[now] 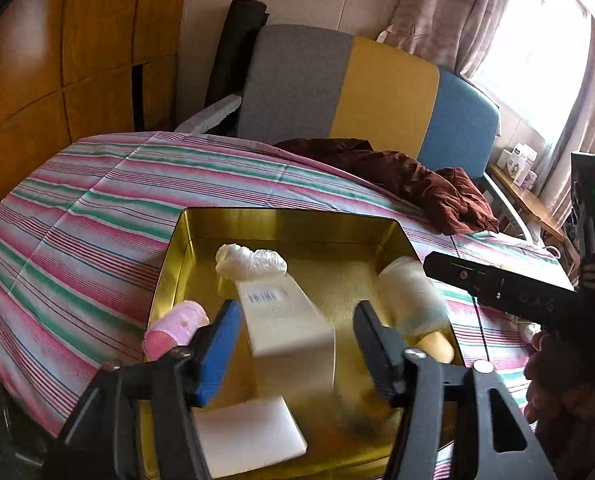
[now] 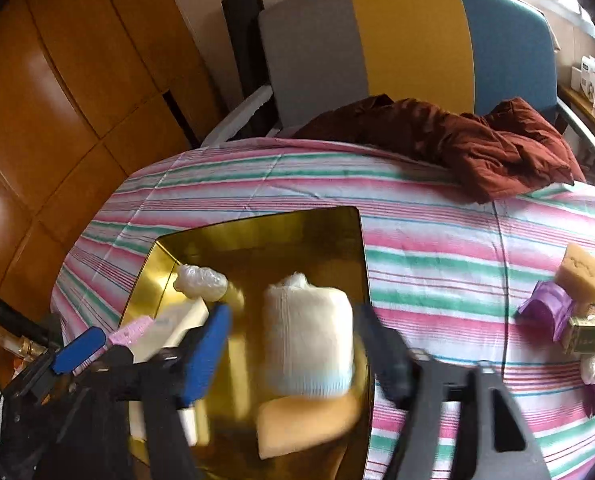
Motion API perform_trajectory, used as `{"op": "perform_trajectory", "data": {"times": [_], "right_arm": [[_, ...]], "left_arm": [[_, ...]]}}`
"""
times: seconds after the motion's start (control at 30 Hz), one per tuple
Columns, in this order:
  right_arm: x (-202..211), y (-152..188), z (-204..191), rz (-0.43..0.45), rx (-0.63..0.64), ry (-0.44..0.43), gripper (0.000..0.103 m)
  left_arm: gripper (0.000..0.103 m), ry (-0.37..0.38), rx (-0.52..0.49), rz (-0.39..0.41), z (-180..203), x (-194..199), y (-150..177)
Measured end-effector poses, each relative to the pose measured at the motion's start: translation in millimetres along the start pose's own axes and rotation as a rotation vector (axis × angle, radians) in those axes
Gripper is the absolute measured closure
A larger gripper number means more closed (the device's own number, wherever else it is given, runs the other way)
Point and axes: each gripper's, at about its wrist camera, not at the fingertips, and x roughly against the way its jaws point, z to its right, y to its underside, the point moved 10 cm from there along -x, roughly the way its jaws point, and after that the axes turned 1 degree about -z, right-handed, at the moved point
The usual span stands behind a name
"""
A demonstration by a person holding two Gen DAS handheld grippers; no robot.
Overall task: Organize objects
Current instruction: 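Carry cream box and sock into gold tray and open both grippers, then withdraw both grippers from the tray toward the remaining pile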
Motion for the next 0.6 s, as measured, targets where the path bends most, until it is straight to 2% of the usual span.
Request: {"op": "perform_trajectory", "data": {"times": [0.37, 0.6], "right_arm": [[13.1, 28.5, 7.3, -0.001, -0.056, -0.003, 0.025], [36.6, 36.2, 10.8, 0.071, 0.003, 0.121, 0.025]], "left_arm": [[0.032, -0.02, -0.011, 0.019, 1.7, 10.3, 7.0], [0.026, -0.029, -0.014, 0.046, 3.5, 24.7, 11.3]]}}
